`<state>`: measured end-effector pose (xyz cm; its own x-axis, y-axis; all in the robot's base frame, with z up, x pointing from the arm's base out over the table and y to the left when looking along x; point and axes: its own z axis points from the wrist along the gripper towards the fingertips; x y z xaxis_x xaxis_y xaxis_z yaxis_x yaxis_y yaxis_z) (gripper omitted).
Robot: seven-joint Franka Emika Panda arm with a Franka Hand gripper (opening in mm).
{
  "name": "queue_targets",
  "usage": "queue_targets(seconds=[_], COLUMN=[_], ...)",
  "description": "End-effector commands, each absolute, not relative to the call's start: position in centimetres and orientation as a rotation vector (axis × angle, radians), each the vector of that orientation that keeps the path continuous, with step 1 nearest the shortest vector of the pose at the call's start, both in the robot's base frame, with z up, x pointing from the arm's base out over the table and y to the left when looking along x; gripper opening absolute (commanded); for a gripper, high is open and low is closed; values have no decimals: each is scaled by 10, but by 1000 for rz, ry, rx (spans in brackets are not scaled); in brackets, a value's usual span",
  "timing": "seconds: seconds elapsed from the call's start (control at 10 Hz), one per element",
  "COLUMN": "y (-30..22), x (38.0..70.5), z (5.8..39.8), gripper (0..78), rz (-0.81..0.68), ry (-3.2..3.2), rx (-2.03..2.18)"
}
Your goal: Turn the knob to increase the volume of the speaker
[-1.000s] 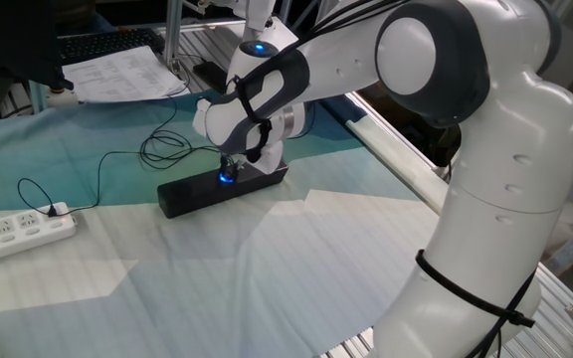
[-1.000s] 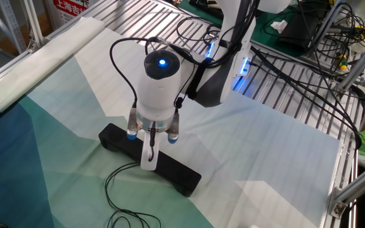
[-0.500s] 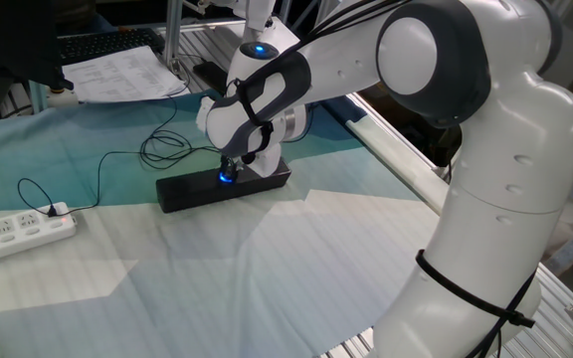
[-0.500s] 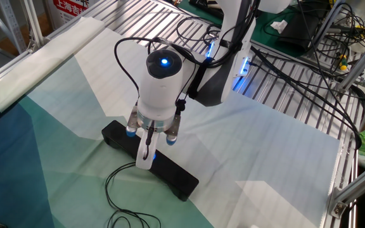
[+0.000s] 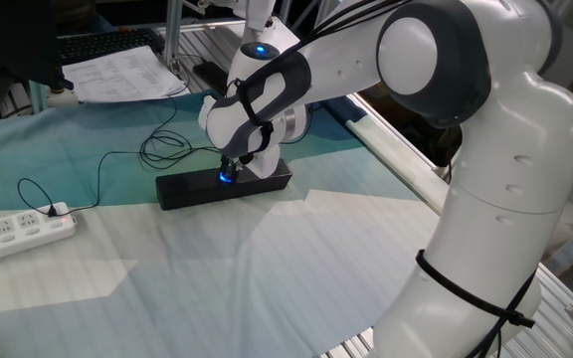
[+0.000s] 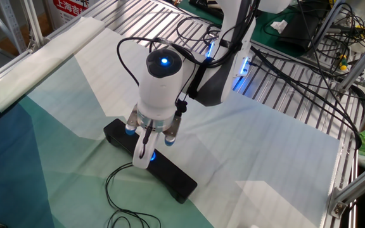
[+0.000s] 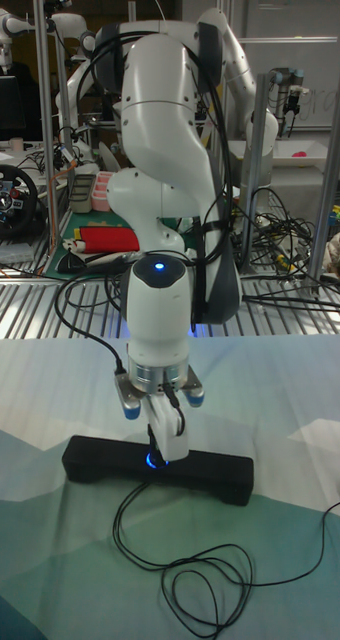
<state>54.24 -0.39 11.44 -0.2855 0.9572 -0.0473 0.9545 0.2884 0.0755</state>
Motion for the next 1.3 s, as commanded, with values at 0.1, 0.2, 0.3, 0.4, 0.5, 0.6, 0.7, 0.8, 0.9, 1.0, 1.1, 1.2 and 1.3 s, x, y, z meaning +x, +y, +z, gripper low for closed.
queue_targets(seconds=[0.1, 0.2, 0.3, 0.4, 0.5, 0.6, 0.7, 0.8, 0.9, 1.0, 1.1, 1.2, 1.3], y=[-4, -4, -4, -4, -4, -4, -4, -4, -4, -4, -4, -4, -4], x=[541, 541, 541, 541, 541, 541, 541, 541, 541, 541, 541, 541, 541], z=[113, 113, 113, 113, 113, 113, 113, 113, 113, 113, 113, 113, 113], gripper=[12, 12, 12, 12, 12, 12, 12, 12, 12, 12, 12, 12, 12], rz=[52, 52, 55, 57, 60, 61, 63, 64, 67, 70, 80, 89, 95], ry=[2406, 2396, 2365, 2340, 2309, 2279, 2257, 2231, 2202, 2185, 2138, 2104, 2077], rx=[1893, 1906, 1944, 1975, 2009, 2043, 2068, 2097, 2128, 2143, 2182, 2210, 2234])
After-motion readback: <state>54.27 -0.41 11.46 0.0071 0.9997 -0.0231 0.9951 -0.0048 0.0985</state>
